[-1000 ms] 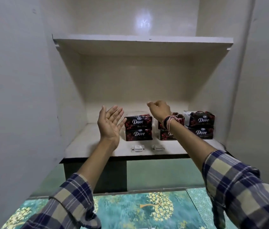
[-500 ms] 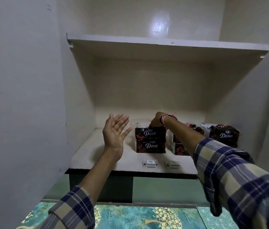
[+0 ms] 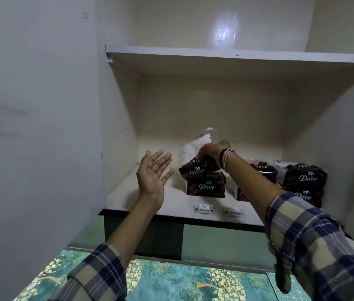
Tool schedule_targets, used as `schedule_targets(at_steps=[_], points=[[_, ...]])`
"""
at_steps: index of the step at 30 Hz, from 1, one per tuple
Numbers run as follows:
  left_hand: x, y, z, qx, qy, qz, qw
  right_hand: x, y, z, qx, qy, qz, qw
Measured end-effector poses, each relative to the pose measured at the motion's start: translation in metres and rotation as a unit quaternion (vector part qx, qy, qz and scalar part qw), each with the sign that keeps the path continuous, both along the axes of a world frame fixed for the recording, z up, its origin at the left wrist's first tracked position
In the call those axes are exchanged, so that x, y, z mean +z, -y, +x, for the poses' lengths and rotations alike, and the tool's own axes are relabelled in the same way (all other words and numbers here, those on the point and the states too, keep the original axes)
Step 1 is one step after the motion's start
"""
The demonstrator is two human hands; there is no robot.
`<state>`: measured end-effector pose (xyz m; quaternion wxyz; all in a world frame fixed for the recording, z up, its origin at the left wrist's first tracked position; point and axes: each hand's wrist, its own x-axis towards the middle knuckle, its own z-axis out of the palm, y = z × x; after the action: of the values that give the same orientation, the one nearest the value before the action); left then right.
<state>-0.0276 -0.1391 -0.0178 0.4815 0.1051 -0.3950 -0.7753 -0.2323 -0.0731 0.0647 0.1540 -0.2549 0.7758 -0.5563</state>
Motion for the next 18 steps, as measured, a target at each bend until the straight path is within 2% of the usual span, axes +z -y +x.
schedule_targets(at_steps=[4,8,14,18], points=[[-0.013,-0.015,0.012,0.007,-0.009,0.013,1.000,-0.008,-0.039,0.041,0.002,0.091,-0.176,0.980],[-0.037,-0.039,0.028,0.017,-0.012,0.028,0.999,-0.035,-0.081,0.071,0.060,0.133,-0.279,0.949],[-0.095,-0.075,0.053,0.034,-0.006,0.072,0.997,-0.130,-0.145,0.097,0.120,0.085,-0.334,0.931],[-0.151,-0.104,0.067,0.054,0.020,0.111,0.992,-0.213,-0.180,0.106,0.114,0.119,-0.309,0.937]])
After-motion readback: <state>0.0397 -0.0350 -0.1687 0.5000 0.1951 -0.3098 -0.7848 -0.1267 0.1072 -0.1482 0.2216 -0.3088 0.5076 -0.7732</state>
